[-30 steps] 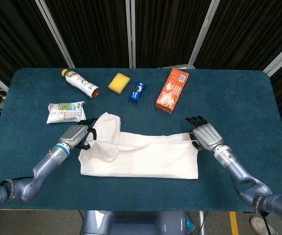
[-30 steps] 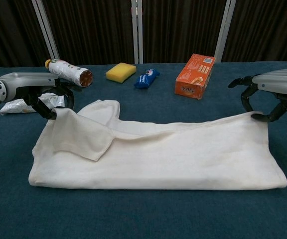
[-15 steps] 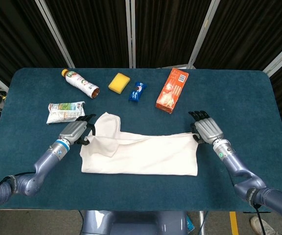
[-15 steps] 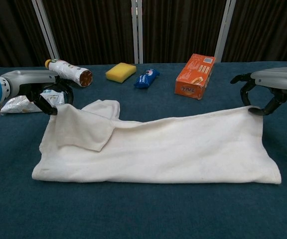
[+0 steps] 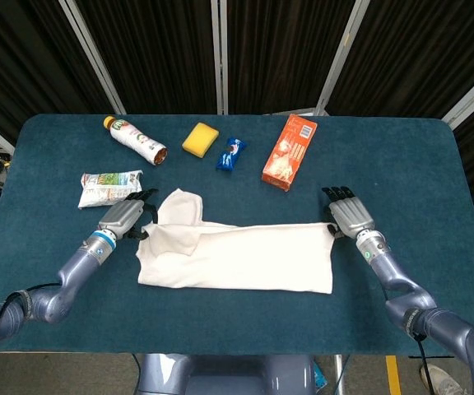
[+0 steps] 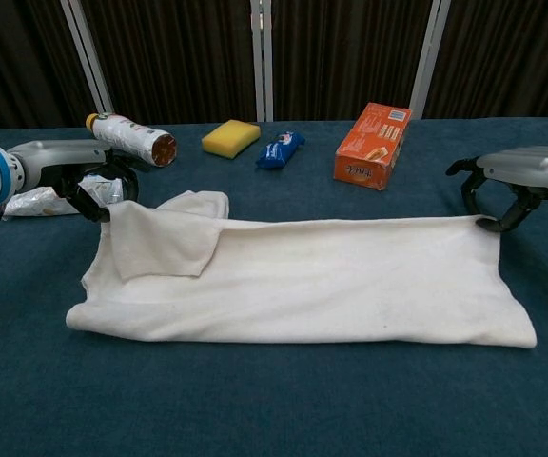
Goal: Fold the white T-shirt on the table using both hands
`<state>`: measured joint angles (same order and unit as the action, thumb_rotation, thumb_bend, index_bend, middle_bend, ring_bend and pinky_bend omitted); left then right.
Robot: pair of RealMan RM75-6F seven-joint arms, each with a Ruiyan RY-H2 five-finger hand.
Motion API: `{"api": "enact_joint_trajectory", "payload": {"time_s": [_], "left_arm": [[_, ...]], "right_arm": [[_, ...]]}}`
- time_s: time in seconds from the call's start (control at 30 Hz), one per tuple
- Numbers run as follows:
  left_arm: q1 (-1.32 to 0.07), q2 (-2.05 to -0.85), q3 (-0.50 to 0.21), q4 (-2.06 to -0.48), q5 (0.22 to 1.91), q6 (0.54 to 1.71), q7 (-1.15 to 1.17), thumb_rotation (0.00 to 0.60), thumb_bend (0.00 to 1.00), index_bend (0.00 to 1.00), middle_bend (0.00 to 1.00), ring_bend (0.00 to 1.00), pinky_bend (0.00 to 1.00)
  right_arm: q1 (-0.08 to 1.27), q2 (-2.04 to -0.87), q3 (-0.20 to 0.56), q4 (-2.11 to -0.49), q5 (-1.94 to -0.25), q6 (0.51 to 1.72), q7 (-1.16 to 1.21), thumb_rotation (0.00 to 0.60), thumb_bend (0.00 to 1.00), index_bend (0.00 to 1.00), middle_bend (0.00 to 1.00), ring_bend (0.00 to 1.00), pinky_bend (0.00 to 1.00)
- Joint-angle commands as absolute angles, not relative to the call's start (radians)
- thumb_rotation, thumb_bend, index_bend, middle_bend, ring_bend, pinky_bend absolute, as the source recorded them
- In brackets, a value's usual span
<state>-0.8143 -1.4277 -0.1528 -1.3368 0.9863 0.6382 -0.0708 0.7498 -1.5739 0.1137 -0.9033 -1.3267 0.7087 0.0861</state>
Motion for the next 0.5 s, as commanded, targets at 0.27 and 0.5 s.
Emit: {"api": "enact_joint_trajectory", "payload": {"time_s": [0.27,0.5], "left_arm": [[-0.822,-1.455,-0.156,-1.297,0.974,0.624,-0.066,0.6,0.59,0.74,0.0,0.0,0.0],[-0.824,-1.491,-0.15,-1.244,0.963,0.609,-0.061,0.6,0.59,0.72,0.0,0.0,0.0]], "right_arm": [[0.733,-1.544,0.11,-0.944,-1.35,0.744,0.138,0.6,0.21,0.03,0.0,0.0,0.0],[0.65,-1.387,0.062,-1.136,-1.423,0.882,0.153,0.6,0.2,0.03,0.0,0.0,0.0]]}}
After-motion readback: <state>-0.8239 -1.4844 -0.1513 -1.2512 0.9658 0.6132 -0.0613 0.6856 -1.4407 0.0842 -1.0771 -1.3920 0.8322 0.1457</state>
